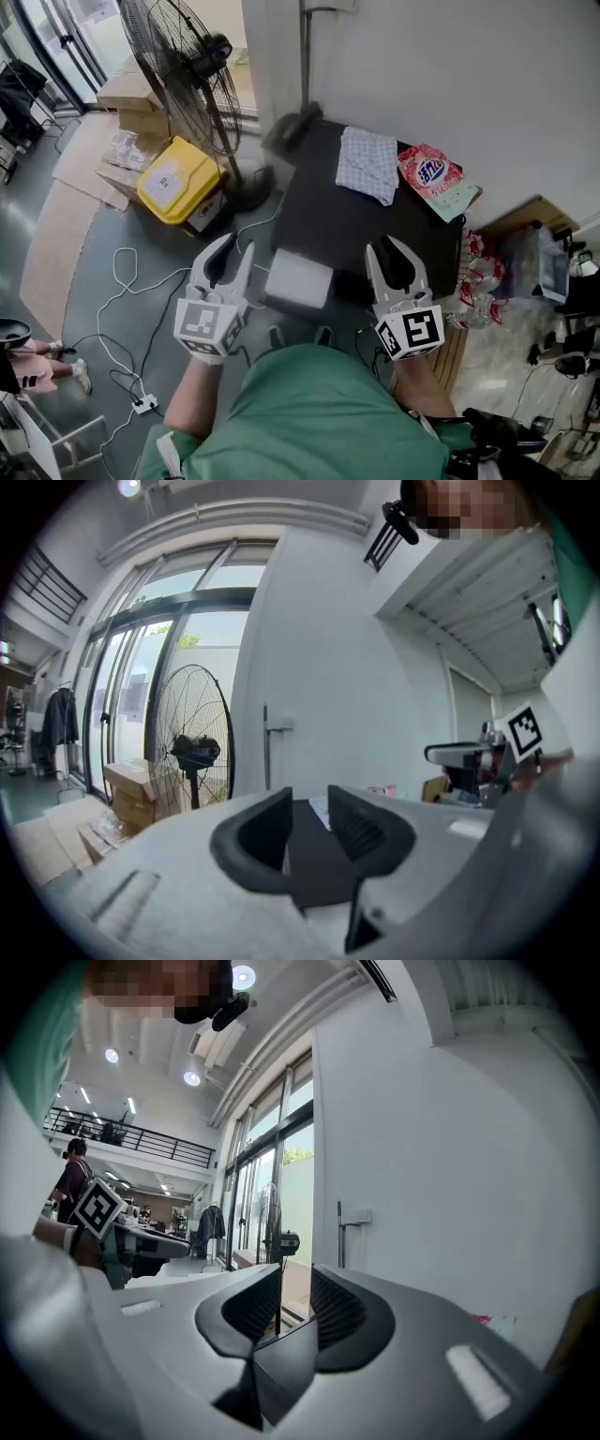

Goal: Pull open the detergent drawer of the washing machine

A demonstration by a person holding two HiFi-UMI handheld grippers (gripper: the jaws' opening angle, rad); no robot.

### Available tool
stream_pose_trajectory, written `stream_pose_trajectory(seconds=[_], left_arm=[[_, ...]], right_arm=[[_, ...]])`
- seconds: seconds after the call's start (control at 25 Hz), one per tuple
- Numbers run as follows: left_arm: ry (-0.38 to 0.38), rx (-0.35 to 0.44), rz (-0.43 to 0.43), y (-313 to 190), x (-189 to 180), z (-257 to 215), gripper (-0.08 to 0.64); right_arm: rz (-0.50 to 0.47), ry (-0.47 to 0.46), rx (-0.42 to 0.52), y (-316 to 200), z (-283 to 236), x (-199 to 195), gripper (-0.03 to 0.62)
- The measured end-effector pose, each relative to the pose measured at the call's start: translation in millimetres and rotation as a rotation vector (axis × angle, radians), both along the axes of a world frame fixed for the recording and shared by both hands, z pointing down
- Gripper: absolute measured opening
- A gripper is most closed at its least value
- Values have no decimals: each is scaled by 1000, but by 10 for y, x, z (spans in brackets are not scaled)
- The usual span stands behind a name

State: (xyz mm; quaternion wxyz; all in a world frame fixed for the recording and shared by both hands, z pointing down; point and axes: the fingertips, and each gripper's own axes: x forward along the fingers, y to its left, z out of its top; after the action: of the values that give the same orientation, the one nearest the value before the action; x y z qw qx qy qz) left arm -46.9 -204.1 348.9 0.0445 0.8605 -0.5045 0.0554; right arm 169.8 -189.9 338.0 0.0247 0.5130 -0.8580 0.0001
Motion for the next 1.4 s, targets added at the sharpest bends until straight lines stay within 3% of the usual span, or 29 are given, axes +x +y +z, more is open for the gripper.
stream_pose_trajectory(seconds=[1.4], left_arm=[[5,-21,12,-111,-13,72,110]], right_arm=[[-4,-7,1,-87,33,-41,92]])
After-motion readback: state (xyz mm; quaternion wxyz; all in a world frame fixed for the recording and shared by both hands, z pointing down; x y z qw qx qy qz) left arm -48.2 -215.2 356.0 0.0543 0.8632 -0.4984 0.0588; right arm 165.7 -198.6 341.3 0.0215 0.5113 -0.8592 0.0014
